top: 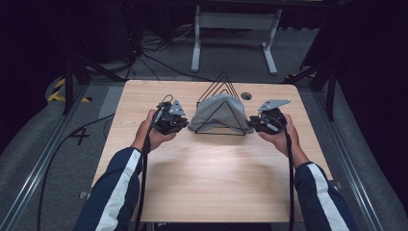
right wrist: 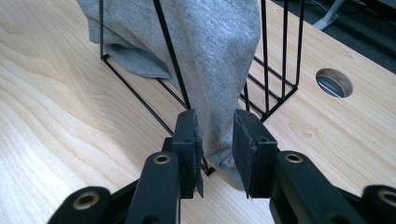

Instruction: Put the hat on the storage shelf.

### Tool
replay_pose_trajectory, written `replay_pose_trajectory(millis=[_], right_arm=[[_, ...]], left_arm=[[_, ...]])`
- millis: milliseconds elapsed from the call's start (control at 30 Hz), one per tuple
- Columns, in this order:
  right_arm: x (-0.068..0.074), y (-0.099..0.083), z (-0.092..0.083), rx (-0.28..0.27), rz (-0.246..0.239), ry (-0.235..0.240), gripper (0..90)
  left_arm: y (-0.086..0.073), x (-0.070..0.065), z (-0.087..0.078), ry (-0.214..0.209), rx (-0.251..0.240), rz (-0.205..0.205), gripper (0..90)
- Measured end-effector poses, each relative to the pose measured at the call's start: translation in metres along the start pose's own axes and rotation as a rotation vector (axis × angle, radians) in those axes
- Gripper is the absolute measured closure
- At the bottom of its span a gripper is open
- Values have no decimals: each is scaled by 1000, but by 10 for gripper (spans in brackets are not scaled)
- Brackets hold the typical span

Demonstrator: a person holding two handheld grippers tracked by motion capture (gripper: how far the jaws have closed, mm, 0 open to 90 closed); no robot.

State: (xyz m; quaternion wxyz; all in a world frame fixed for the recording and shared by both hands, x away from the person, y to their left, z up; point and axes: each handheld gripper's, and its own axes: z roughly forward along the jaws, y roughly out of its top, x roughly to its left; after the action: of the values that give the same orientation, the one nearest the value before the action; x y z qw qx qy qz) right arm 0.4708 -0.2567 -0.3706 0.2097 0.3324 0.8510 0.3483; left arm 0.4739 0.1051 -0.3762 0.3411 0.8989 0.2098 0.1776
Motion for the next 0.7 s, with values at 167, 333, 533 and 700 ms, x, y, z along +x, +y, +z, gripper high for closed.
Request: replay_pose_trajectory(millis=[167,333,533,700], right_arm=[[3,0,-7,5,-11,7,688],[7,-2,-12,15,-34,12,672],[10,-9,-18,21,-39,18,661],[12,-18,-24,30,-53,22,680]], left_arm=[[-6,-2,-8,2,14,3,802],[-14,-6,-14,0,35,20,788],[-27,-11,-23,-2,64,36,770],[-39,-16,-30,1,64,42,752]])
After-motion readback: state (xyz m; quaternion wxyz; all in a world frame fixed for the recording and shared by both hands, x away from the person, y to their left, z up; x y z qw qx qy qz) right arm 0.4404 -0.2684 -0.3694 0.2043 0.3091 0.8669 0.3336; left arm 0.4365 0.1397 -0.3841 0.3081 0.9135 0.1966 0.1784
